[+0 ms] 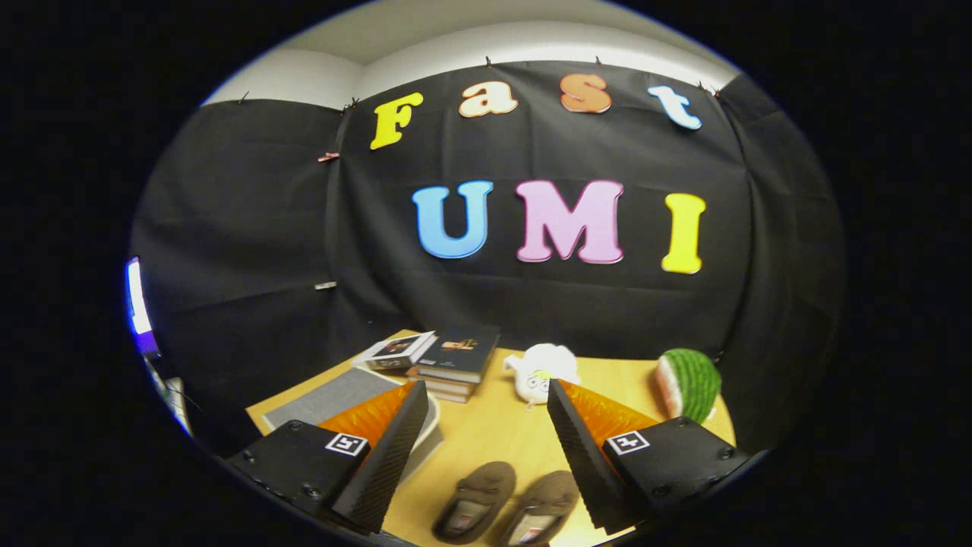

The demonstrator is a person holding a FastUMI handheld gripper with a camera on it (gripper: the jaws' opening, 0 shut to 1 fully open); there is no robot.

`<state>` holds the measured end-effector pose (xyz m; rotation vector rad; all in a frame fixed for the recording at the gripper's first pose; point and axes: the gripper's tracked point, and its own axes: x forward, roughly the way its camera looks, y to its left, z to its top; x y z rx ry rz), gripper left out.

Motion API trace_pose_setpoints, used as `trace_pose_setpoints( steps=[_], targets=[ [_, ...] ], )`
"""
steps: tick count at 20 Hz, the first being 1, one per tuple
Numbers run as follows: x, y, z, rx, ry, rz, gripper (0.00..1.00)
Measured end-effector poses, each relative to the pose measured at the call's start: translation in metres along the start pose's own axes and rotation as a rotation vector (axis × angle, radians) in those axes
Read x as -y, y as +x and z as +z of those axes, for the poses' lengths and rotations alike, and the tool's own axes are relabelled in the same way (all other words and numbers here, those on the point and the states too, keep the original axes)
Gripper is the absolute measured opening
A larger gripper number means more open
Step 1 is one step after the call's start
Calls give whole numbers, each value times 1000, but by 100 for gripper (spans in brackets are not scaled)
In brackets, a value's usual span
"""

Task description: Open the storage box then place both shoes into the box .Put the left shoe in first, then the right shoe, with the right side of both shoes facing outward in a uniform manner.

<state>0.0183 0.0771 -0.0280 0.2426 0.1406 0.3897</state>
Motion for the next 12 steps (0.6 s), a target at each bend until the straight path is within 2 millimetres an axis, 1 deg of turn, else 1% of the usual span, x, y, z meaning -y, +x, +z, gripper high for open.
trace_pose_setpoints(
  steps=[3,5,7,10,12],
  targets=[
    [-20,12,-30,-127,166,141,98],
    [-27,22,-45,-193,263,200,98],
    [-36,30,-66,-254,352,269,98],
    [-49,42,-104,-369,522,371,98],
    [-54,52,-129,-430,689,399,98]
  ],
)
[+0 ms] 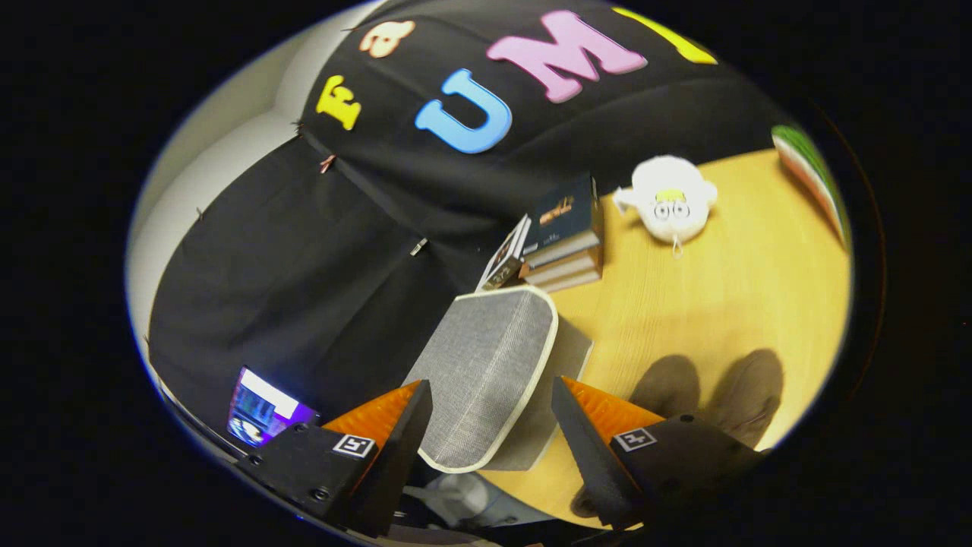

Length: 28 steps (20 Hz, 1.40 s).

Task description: Open the storage box then place both shoes into the box .Put the left shoe in first, then the right shoe, with the right side of both shoes facing outward in a uniform manner.

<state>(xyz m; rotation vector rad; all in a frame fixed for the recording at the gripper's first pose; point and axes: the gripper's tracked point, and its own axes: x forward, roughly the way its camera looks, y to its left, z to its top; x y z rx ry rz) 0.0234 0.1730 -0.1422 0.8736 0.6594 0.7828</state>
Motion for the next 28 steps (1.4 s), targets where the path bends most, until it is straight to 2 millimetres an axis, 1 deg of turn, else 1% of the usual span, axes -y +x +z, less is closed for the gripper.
trace_pose_setpoints(
  steps=[2,3,4,6,8,9,10,13,14,16,17,18,19,21,23,24,26,28],
  targets=[
    [11,16,-6,-8,144,45,98],
    [16,23,-8,-15,188,56,97],
    [23,28,-16,-29,236,68,97],
    [29,37,-29,-69,311,90,97],
    [34,49,-44,-121,336,89,97],
    [35,55,-50,-142,349,93,98],
    [31,58,-52,-156,371,113,97],
    [14,65,-52,-170,450,188,96],
    [15,67,-55,-171,461,189,94],
    [15,60,-52,-183,500,212,60],
    [10,63,-51,-168,520,236,43],
    [8,57,-44,-152,519,249,25],
    [6,56,-45,-156,503,254,8],
    [-6,52,-48,-191,494,255,5],
    [-16,50,-45,-189,447,250,5],
    [-25,50,-44,-187,424,256,5],
    [-43,51,-36,-180,388,276,5],
    [-68,52,-22,-155,365,309,5]
  ],
)
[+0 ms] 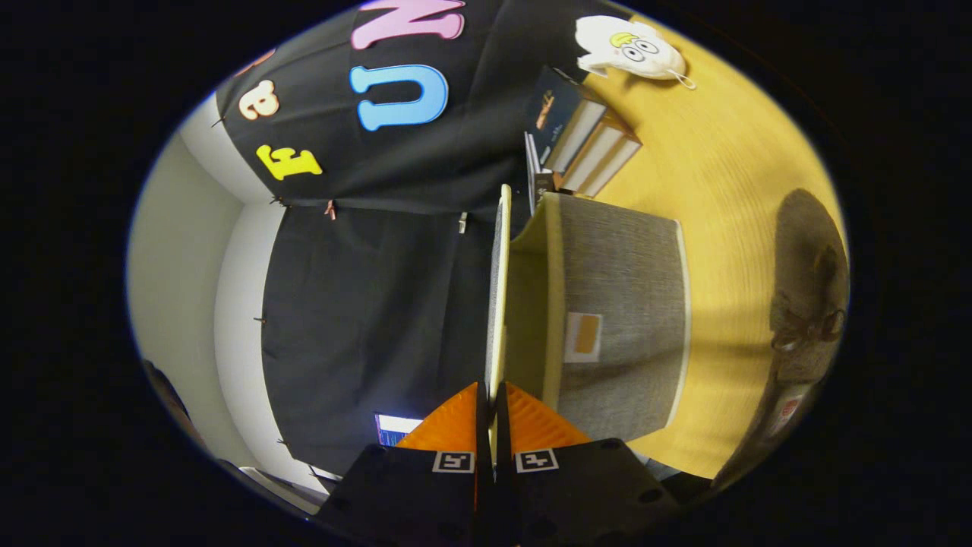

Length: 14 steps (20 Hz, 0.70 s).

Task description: Open the storage box then place both shoes into the box .Put the left shoe in first, then the right shoe, with the right side of both shoes facing outward in a uniform manner.

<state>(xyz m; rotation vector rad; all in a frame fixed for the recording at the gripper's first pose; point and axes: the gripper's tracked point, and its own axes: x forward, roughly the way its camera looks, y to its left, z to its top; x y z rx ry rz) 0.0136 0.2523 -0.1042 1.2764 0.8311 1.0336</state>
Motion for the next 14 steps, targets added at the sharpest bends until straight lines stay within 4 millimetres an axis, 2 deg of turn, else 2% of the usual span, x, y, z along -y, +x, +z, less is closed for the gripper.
trace_pose_setpoints(
  steps=[2,5,9,14],
  targets=[
    [-27,10,5,15,-37,24,5],
    [-45,31,7,4,-133,-18,5],
    [-81,69,0,-34,-169,16,7],
    [-109,118,-15,-70,-186,16,7]
  ],
)
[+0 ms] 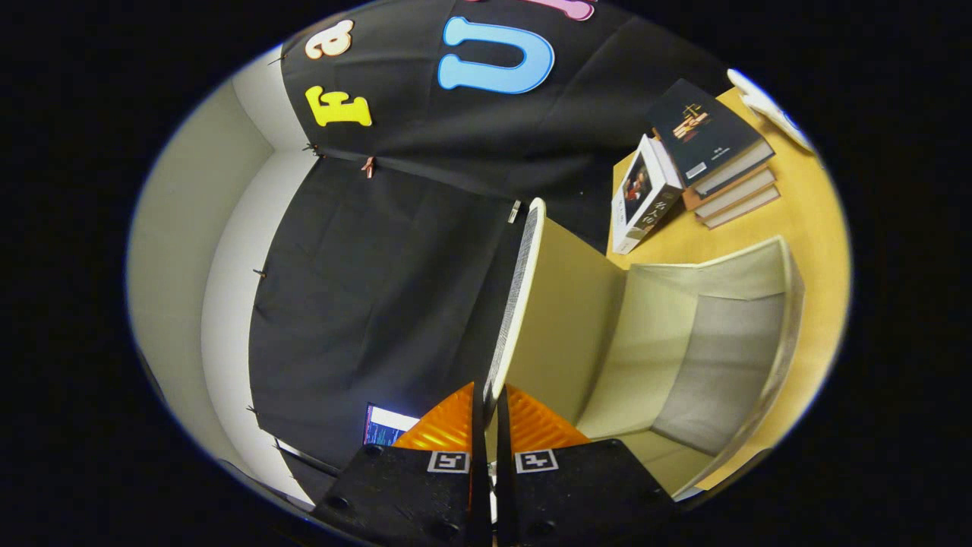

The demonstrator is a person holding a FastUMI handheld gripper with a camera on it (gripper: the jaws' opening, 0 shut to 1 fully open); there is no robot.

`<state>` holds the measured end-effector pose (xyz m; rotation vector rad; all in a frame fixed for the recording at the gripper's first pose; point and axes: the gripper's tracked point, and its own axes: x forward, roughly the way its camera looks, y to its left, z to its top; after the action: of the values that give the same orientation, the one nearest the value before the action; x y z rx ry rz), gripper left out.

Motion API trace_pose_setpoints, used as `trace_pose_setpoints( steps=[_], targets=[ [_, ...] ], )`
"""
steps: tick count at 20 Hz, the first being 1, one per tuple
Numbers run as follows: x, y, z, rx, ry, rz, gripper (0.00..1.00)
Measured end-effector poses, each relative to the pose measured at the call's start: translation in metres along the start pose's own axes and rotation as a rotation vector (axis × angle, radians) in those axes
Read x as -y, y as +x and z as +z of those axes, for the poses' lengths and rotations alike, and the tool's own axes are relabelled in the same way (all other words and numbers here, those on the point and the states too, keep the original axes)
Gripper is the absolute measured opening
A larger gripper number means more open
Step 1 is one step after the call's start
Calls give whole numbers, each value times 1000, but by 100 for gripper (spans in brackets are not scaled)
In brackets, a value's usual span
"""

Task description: Open the storage box then place both shoes into the box .Put the left shoe in first, then the right shoe, with the right side of both shoes facing outward in a uniform manner.

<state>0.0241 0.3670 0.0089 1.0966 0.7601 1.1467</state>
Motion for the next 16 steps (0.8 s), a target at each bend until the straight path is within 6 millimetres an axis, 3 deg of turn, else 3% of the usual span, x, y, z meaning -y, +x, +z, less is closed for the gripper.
trace_pose_setpoints(
  steps=[4,8,11,12,13,16],
  targets=[
    [-8,35,-10,-30,16,-23,7],
    [-11,44,-11,-26,36,-32,11],
    [-12,42,-6,0,13,-30,73],
    [-13,39,-2,18,7,-27,76],
    [-14,38,2,37,6,-26,93],
    [-13,27,11,68,6,-41,96]
  ],
)
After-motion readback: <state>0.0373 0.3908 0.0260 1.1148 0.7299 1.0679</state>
